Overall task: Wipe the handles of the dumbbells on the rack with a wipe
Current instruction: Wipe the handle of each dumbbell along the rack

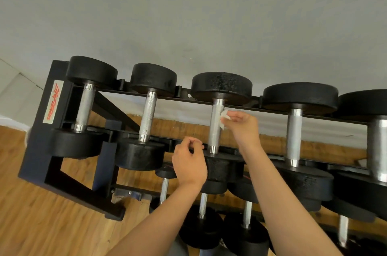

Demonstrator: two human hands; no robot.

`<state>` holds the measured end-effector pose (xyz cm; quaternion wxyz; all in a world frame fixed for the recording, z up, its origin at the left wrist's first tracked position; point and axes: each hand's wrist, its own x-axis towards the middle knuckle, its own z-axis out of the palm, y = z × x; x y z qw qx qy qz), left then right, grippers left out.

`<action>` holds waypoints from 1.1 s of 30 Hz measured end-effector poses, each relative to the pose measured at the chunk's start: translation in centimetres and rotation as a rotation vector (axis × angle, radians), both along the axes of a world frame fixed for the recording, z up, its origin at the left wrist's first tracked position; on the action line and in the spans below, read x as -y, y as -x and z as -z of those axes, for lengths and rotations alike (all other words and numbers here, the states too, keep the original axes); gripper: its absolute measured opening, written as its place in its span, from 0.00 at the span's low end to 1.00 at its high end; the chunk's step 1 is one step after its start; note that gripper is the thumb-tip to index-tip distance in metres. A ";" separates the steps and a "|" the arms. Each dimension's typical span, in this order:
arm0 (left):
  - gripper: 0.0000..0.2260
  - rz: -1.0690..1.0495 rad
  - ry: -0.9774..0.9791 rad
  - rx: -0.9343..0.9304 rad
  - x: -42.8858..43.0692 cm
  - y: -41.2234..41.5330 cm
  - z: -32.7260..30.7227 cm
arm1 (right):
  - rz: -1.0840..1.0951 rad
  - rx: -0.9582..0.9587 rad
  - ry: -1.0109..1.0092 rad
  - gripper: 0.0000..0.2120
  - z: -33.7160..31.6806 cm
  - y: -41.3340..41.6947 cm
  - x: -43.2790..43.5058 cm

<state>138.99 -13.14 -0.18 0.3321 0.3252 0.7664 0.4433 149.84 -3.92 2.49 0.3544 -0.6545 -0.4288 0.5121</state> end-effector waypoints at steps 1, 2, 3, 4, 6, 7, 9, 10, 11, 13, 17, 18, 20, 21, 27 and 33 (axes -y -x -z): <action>0.08 0.001 -0.002 -0.004 0.0 0.0 0.0 | -0.012 0.029 -0.012 0.09 0.4 0.1 0.7; 0.08 0.003 -0.004 -0.008 0.0 0.1 0.0 | -0.017 0.065 -0.024 0.10 0.7 0.2 1.3; 0.08 0.006 -0.005 -0.012 0.0 0.1 0.0 | -0.010 0.100 -0.034 0.10 0.9 0.3 1.5; 0.09 0.012 -0.004 -0.017 0.0 0.1 0.1 | 0.013 0.119 -0.039 0.10 0.9 0.5 1.3; 0.09 0.021 0.005 -0.027 0.0 0.1 0.2 | 0.073 0.110 -0.052 0.07 0.2 0.9 0.0; 0.09 0.025 0.009 -0.033 0.0 0.1 0.2 | 0.097 0.100 -0.070 0.06 -0.2 1.2 -0.7; 0.09 0.030 0.011 -0.046 -0.1 0.1 0.1 | 0.116 0.100 -0.103 0.06 -0.8 1.6 -1.4; 0.09 0.034 0.012 -0.049 -0.1 0.2 0.2 | 0.114 0.108 -0.109 0.07 -0.7 1.7 -1.2; 0.09 0.039 0.013 -0.052 -0.1 0.2 0.2 | 0.108 0.113 -0.111 0.08 -0.5 1.8 -0.8; 0.09 0.048 0.013 -0.055 -0.1 0.2 0.2 | 0.107 0.114 -0.105 0.10 0.0 1.8 -0.2; 0.09 0.061 0.028 -0.055 0.1 0.1 0.1 | 0.214 0.018 -0.052 0.07 -0.8 2.0 -1.7; 0.09 0.064 0.032 -0.056 0.1 0.1 0.1 | 0.234 -0.008 -0.043 0.05 -0.9 2.1 -1.9; 0.09 0.069 0.037 -0.054 0.1 0.1 0.1 | 0.244 -0.018 -0.049 0.04 -0.9 2.3 -1.6; 0.09 0.068 0.035 -0.053 0.1 0.2 0.1 | 0.235 -0.011 -0.056 0.04 -0.7 2.4 -1.3; 0.10 0.056 0.049 -0.057 0.1 0.2 -0.1 | 0.341 -0.016 -0.033 0.05 -0.7 2.9 -2.1; 0.09 0.065 0.058 -0.073 0.1 0.1 -0.5 | 0.142 0.204 -0.106 0.07 -0.4 2.5 -0.9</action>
